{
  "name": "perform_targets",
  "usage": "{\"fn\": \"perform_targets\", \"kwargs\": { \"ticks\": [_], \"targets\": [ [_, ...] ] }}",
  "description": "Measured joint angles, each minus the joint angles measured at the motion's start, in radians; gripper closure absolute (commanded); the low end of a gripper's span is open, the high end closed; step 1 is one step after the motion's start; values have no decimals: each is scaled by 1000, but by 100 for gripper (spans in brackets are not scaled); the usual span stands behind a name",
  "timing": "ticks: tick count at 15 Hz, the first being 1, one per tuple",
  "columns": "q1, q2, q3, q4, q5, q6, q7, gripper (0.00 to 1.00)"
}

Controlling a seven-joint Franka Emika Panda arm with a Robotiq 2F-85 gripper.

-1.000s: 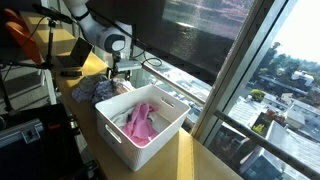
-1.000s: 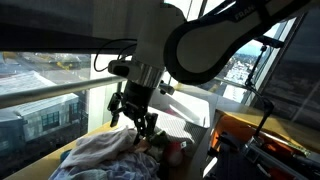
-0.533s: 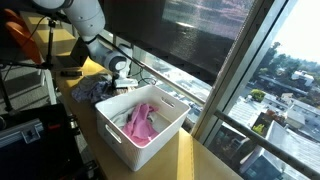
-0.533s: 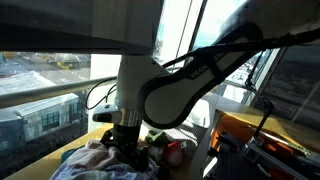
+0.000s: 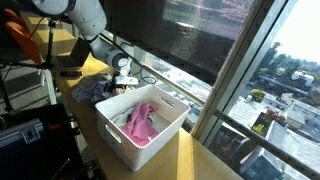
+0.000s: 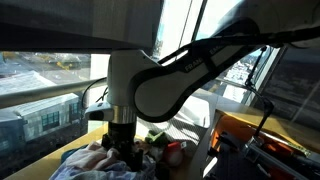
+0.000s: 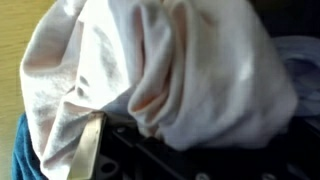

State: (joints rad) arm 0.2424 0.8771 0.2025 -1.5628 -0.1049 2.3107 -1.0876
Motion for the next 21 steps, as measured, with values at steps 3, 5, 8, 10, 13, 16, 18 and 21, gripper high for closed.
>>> {"fn": "perform_targets", "kwargs": {
  "ticks": [3, 5, 8, 10, 13, 16, 18, 21],
  "targets": [
    [-1, -58, 22, -20, 0, -37, 27, 100],
    [-1, -105, 37, -38, 0, -54, 46, 100],
    [-3, -164, 42, -56, 1, -74, 73, 100],
    [-8, -195, 42, -62, 1, -82, 81, 100],
    [-16, -247, 42, -64, 1, -91, 86, 100],
    [-26, -334, 42, -60, 1, -107, 86, 100],
    [-38, -409, 42, -56, 1, -126, 86, 100],
    [-73, -523, 40, -52, 7, -155, 86, 100]
  ]
}}
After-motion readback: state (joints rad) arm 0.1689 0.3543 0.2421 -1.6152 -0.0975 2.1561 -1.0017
